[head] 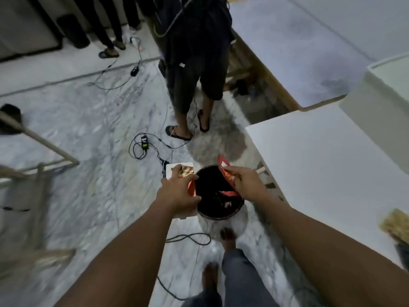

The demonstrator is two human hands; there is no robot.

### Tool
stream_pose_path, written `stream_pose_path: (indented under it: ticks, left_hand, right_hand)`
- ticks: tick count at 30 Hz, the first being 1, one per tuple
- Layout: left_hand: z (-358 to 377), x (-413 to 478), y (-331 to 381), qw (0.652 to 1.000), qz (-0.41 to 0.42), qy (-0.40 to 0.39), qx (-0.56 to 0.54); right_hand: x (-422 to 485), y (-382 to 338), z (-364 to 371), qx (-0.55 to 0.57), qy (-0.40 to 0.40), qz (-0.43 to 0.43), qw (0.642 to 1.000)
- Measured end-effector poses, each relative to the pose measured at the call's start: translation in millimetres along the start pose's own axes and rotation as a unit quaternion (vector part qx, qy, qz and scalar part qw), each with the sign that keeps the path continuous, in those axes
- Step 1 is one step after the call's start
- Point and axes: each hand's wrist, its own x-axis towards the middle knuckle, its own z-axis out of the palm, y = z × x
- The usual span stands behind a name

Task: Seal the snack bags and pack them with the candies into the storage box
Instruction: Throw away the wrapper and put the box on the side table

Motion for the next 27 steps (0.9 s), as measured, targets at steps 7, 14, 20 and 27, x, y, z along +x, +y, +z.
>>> stream_pose_path:
  ticks: [7,14,20,27]
  left_hand:
    - [67.0,75.5,-22.7,0.991,-0.078,-0.081,-0.077]
    - [188.5,191.7,-28.9,0.963,-0.135,-0.12,-0.199]
    - [258.0,250.3,-40.5,0.945,-0.127,-0.134,-0.268]
    - [237.8,247.3,-30.9,0.931,-0.147,-0.166,-0.291]
  right_hand:
    - [94.4,77.4,69.9,0.036,-0.112,0.107,0.987]
    - [177.4,167.8,129.7,0.173,-0.08,0.274,0.943]
    - [229.5,233.5,173.7,0.177,-0.069,0.311,0.931]
    - [222.9,248.0,153.2,0.119,-0.08,0.336,0.931]
